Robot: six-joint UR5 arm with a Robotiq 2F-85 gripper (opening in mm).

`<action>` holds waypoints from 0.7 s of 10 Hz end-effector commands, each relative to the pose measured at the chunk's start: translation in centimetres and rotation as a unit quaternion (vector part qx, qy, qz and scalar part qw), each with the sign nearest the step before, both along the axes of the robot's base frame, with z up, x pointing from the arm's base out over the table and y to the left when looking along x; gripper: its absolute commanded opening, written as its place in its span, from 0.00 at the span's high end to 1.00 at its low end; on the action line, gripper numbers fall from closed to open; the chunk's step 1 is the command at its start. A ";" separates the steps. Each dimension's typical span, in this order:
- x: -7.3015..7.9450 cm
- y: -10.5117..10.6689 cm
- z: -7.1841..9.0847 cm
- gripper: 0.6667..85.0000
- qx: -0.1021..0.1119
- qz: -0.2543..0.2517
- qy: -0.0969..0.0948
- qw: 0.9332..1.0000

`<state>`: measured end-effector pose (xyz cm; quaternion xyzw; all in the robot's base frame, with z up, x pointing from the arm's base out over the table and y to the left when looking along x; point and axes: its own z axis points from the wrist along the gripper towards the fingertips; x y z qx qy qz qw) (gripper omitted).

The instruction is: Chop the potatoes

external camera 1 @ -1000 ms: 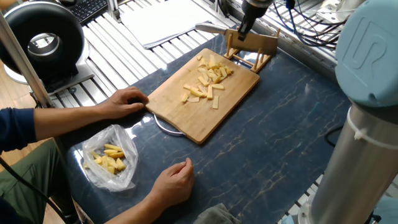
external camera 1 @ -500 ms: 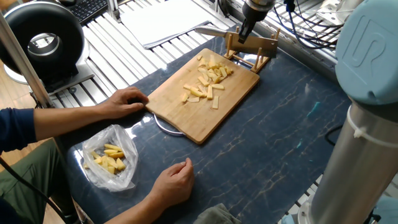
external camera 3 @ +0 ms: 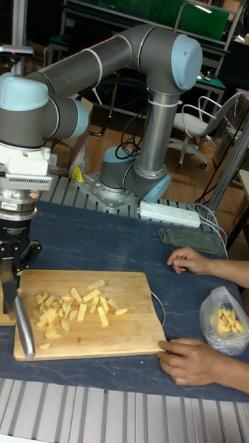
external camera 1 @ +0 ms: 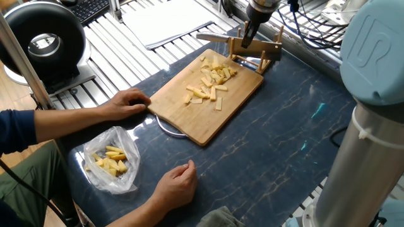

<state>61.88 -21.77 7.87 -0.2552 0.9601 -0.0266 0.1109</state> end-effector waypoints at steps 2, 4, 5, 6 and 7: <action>0.1 0.7 0.4 0.55 0.016 0.012 -0.003 1.000; -1.5 0.3 1.0 0.56 0.007 0.018 0.030 0.999; -2.5 0.0 1.8 0.56 0.001 0.016 0.048 0.999; -3.2 0.0 2.6 0.56 0.002 0.014 0.057 0.998; -4.0 -0.5 3.7 0.55 -0.009 0.020 0.067 0.998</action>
